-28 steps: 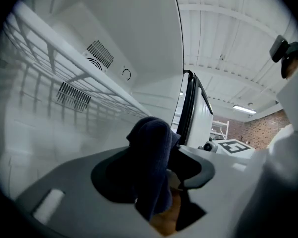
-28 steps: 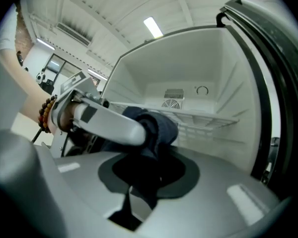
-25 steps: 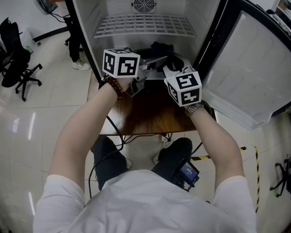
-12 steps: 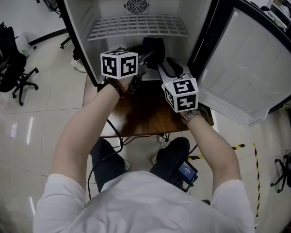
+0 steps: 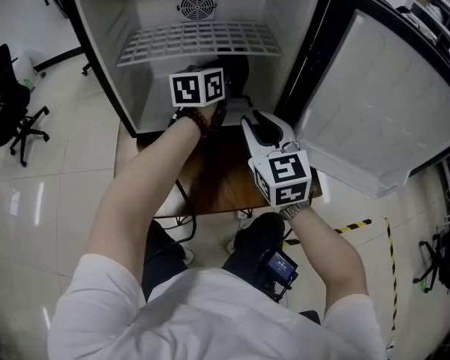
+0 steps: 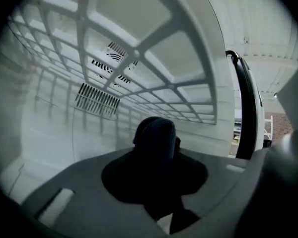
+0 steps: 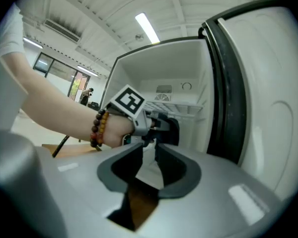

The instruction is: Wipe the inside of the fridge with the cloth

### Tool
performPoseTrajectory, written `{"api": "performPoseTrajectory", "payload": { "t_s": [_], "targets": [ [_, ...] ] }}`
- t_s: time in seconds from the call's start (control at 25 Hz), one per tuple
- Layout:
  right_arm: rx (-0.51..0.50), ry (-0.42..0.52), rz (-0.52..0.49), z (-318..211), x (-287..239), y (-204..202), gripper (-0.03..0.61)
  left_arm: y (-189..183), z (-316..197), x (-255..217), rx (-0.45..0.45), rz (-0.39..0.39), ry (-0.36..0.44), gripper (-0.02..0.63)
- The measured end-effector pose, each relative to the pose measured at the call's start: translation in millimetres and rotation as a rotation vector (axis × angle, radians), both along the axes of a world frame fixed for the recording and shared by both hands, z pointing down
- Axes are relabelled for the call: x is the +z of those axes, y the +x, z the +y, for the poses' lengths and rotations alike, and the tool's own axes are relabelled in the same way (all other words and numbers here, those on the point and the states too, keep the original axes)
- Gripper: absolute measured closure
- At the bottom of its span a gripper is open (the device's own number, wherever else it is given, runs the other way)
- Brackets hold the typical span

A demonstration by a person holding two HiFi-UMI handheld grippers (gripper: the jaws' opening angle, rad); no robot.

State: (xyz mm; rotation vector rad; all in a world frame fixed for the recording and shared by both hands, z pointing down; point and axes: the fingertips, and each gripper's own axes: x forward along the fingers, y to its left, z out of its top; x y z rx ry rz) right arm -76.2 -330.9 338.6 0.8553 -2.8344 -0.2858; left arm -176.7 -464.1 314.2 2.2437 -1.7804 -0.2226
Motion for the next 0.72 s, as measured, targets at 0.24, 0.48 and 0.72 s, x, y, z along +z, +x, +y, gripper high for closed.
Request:
{"api": "performPoseTrajectory", "payload": {
  "t_s": [0.24,0.48,0.72],
  "targets": [
    [0.000,0.001,-0.023,10.7,0.9,15.3,0.526,4.0,-40.0,3.2,-0.034,0.003,-0.011,0.502],
    [-0.029,0.001,-0.019,24.3,5.6,19.1,0.538,4.8,-64.4,8.1,-0.043,0.014,-0.021,0.502],
    [-0.028,0.003,-0.021,27.0,7.9,24.6,0.538,8.8,-78.7,14.0,-0.032,0.014,-0.026,0.502]
  ]
}}
